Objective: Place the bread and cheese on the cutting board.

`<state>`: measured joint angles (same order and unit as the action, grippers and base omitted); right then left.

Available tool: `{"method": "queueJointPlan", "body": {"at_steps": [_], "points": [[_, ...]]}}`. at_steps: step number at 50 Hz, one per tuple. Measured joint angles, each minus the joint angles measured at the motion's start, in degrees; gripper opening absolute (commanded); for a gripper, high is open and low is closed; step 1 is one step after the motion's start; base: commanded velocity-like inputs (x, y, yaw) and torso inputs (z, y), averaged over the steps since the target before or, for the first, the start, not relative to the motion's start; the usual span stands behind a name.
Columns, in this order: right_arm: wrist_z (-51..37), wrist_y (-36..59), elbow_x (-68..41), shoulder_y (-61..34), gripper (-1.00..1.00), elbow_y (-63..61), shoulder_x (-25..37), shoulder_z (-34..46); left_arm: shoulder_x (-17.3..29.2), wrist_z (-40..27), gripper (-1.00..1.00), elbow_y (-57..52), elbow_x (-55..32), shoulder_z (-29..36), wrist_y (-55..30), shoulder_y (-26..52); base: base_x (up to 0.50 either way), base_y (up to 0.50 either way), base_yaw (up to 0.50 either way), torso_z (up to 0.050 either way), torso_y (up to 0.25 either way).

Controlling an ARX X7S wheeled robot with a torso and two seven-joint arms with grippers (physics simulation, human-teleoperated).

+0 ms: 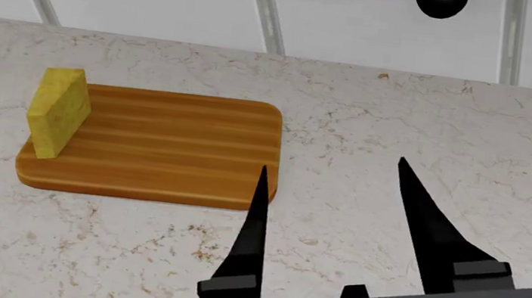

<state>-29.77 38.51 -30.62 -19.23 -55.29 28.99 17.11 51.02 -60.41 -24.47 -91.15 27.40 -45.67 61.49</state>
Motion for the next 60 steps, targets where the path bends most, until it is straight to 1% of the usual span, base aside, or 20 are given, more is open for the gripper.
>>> {"method": "queueJointPlan", "body": {"at_steps": [10,18,22,24,26,29,32,36,39,43,50,54,60], "points": [[-0.8,-0.4,-0.7,-0.1,1.0,-0.1,0.6,0.2,8.3,-4.0,1.0,-10.1,-9.3,-5.1,3.0,-5.3,0.0,0.0,0.0,0.0,0.0],[-1.2,-1.0,-0.9,-0.2,1.0,0.3,1.0,0.4,16.3,-5.0,1.0,-17.8,-15.1,-11.1,7.7,-11.5,0.0,0.0,0.0,0.0,0.0],[-1.4,-1.0,-1.0,-0.2,1.0,0.3,1.2,0.7,20.4,-4.6,1.0,-21.7,-17.2,-15.3,11.0,-16.8,0.0,0.0,0.0,0.0,0.0],[-1.6,-1.0,-1.1,-0.3,1.0,0.3,1.3,0.8,21.8,-4.3,1.0,-23.5,-17.6,-18.8,12.3,-21.1,0.0,0.0,0.0,0.0,0.0],[-1.7,-1.1,-1.2,-0.3,1.0,0.3,1.4,0.8,22.2,-4.0,1.0,-25.2,-18.2,-23.8,12.4,-26.3,0.0,0.0,0.0,0.0,0.0],[-1.9,-1.1,-1.1,-0.5,1.0,0.4,1.5,1.1,21.6,-3.7,1.0,-27.6,-19.5,-32.0,11.1,-34.1,0.0,0.0,0.0,0.0,0.0],[-2.1,-1.1,-1.1,-0.6,1.0,0.4,1.6,1.5,19.8,-3.8,1.0,-29.7,-21.9,-39.9,8.3,-40.1,0.0,0.0,0.0,0.0,0.0],[-2.3,-1.2,-1.1,-0.8,1.0,0.4,1.7,1.9,16.8,-4.9,1.0,-31.6,-26.0,-48.8,3.4,-44.9,0.0,0.0,0.0,0.0,0.0],[-2.5,-1.2,-1.2,-0.9,1.0,0.4,1.8,2.1,14.5,-6.7,1.0,-32.6,-29.9,-53.9,-0.1,-46.6,0.0,0.0,0.0,0.0,0.0],[-2.7,-1.3,-1.3,-1.0,1.0,0.4,1.9,2.4,11.1,-10.5,1.0,-33.5,-35.9,-58.2,-4.7,-46.5,0.0,0.0,0.0,0.0,0.0],[-3.0,-1.6,-1.4,-1.1,1.0,0.5,2.2,2.8,6.4,-15.8,1.0,-34.3,-43.7,-63.1,-10.7,-45.8,0.0,0.0,0.0,0.0,0.0],[-3.2,-1.7,-1.5,-1.2,1.0,0.6,2.3,3.0,4.4,-17.6,1.0,-33.9,-46.5,-66.0,-13.6,-46.0,0.0,0.0,0.0,0.0,0.0],[-3.3,-2.0,-1.7,-1.2,1.0,0.8,2.5,3.2,0.3,-18.7,1.0,-32.6,-48.3,-70.7,-18.7,-47.7,0.0,0.0,0.0,0.0,0.0]]}}
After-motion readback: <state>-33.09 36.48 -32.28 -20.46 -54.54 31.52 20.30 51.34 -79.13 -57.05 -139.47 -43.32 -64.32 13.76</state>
